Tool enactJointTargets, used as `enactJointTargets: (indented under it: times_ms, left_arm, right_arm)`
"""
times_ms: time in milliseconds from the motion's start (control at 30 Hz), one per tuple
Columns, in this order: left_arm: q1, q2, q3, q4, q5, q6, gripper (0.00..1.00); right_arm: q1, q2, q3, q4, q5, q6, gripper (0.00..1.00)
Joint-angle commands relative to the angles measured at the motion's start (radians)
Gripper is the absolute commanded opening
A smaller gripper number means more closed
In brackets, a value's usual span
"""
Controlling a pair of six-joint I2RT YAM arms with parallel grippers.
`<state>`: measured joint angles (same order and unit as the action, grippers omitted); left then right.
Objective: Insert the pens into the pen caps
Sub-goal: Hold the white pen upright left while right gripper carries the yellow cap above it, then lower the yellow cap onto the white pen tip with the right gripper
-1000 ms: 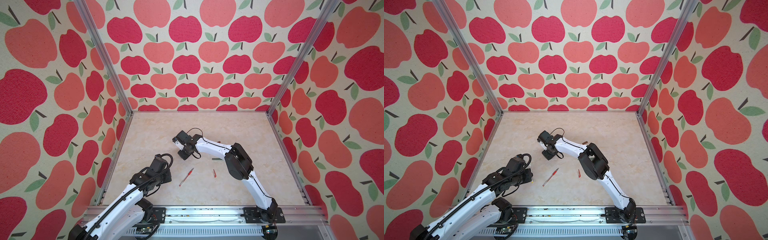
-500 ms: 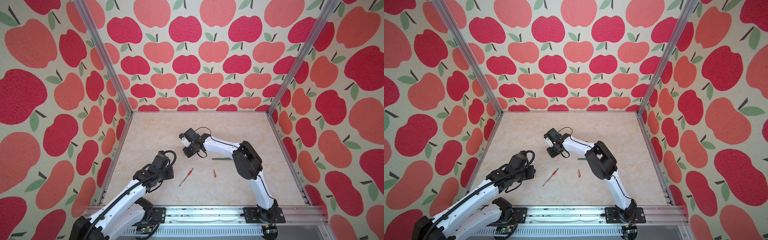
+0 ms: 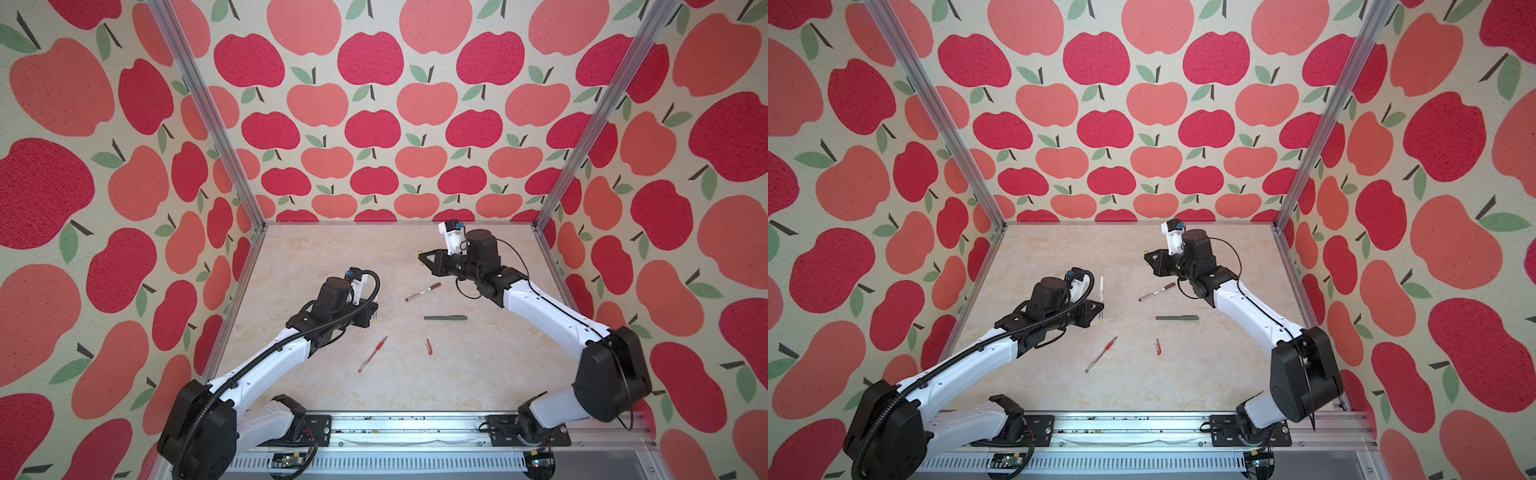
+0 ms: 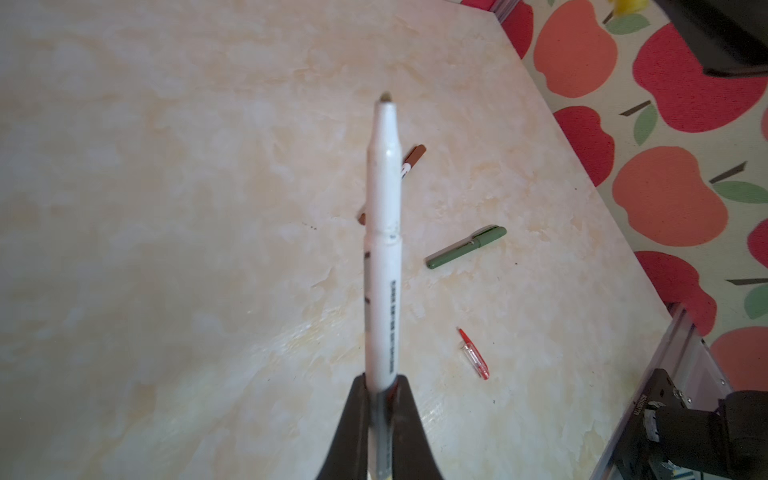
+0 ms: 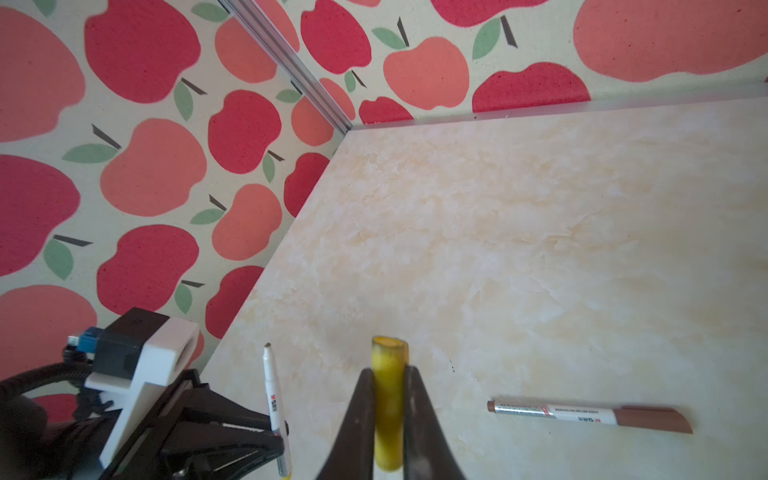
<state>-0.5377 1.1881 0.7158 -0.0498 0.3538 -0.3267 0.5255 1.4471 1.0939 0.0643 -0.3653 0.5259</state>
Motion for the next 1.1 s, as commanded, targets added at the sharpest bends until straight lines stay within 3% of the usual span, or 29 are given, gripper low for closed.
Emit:
enactJointTargets:
  times_ms: [0,200,433,1067]
  left_arm:
    - [-0.027,0.059,0.074,0.155,0.203,0.073,0.00]
    - [-0.079,0.150,0.144,0.187,0.287,0.075,0.00]
    - [-0.106,0.202,0.164,0.216,0.290,0.050,0.00]
    - [-0.114,0.245,0.189,0.233,0.281,0.031,0.00]
  right_arm:
    - [-0.027,-0.073,-0.054,0.095,-0.061,0.057,0.11]
    - [-0.048,-0.139,-0.103,0.195,-0.103,0.097,0.11]
    - [-0.046,-0.076,-0.142,0.348,-0.194,0.191,0.10]
    - [-0.027,-0.052,-0.195,0.407,-0.232,0.233,0.09]
